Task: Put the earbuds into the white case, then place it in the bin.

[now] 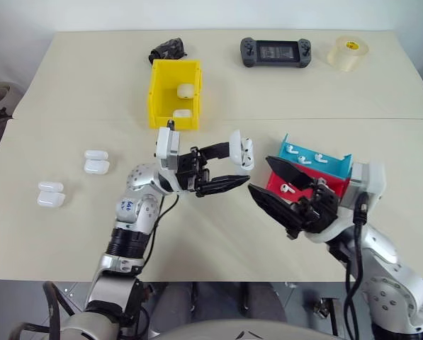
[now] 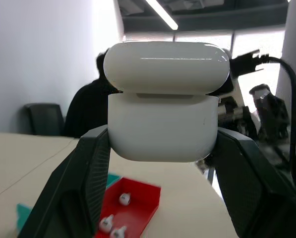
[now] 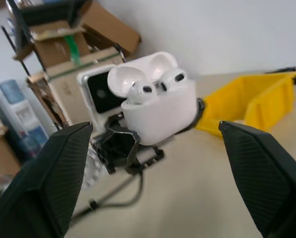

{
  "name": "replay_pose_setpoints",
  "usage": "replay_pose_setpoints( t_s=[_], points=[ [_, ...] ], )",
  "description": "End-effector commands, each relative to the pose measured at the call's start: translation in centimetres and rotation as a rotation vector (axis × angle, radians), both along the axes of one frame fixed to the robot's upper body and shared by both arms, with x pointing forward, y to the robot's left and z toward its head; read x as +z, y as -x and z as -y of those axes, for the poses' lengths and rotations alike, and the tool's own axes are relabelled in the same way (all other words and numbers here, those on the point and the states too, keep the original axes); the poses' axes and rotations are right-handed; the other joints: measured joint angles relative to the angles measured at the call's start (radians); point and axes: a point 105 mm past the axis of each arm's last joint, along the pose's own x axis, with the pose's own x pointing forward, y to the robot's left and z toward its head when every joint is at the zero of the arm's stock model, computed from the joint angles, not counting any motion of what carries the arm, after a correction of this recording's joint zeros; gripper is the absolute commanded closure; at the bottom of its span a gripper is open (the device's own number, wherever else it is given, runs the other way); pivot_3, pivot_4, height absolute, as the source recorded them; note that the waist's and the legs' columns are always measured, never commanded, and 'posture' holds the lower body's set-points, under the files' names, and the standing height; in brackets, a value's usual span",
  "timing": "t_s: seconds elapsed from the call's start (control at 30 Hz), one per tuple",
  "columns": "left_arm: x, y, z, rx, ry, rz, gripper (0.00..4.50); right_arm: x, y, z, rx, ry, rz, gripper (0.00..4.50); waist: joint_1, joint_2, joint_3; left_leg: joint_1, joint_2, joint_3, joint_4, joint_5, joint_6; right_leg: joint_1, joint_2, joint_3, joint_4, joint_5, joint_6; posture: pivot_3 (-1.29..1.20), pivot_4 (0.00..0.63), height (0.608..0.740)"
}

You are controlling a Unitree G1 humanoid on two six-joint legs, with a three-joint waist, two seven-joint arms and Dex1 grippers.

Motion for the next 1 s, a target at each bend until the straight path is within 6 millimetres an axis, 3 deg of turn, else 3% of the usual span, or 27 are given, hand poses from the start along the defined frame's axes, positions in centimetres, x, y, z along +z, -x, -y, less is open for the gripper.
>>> replay_pose_setpoints(
  t_s=[0.03,0.2,0.37,0.63,0.8,1.0],
  points=[
    [-1.2,-1.7,-1.0,0.149,-0.246,0.184,1.76,0.3,0.5,1.4,0.005,0.099,0.043,1.25,0.002,0.0,0.0,0.0,0.0,0.001,0.0,0.0,0.0,0.0,0.0,0.0,0.0,0.0,0.0,0.0,0.15,0.74],
    [-2.2,-2.6,-1.7,0.171,-0.45,0.254,1.76,0.5,-0.5,-0.1,0.057,0.288,0.124,2.92,0.007,-0.001,0.0,0.0,0.001,0.002,0.0,0.0,0.0,-0.001,0.0,0.0,0.0,0.0,0.0,0.0,0.15,0.74],
    [-2.9,-1.4,-0.5,0.102,-0.489,0.25,1.76,0.8,-1.1,-3.1,0.138,0.357,0.167,4.47,0.012,-0.001,0.0,-0.002,0.001,0.001,-0.001,0.0,0.0,-0.003,0.0,0.0,0.0,0.0,0.0,0.0,0.15,0.74],
    [-3.4,0.2,0.5,0.037,-0.487,0.262,1.76,0.4,-3.6,-5.0,0.119,0.378,0.14,4.47,0.017,-0.001,0.001,-0.004,0.001,0.001,0.0,0.0,0.0,-0.005,0.0,-0.001,0.001,0.0,0.0,0.0,0.15,0.74],
    [-1.4,-0.2,0.2,0.087,-0.363,0.208,1.76,-1.6,-3.7,-3.2,0.1,0.424,0.086,4.47,0.017,-0.001,0.001,-0.007,0.0,0.0,0.001,0.0,0.0,-0.007,0.0,-0.002,0.002,0.0,0.0,0.0,0.15,0.74],
    [-0.8,-0.3,-1.0,0.124,-0.304,0.152,1.76,-1.9,-3.1,-0.7,0.061,0.411,0.069,4.47,0.015,-0.002,0.001,-0.008,0.0,0.0,0.002,0.0,0.0,-0.008,0.0,-0.002,0.003,0.0,0.0,0.0,0.15,0.74]
  ],
)
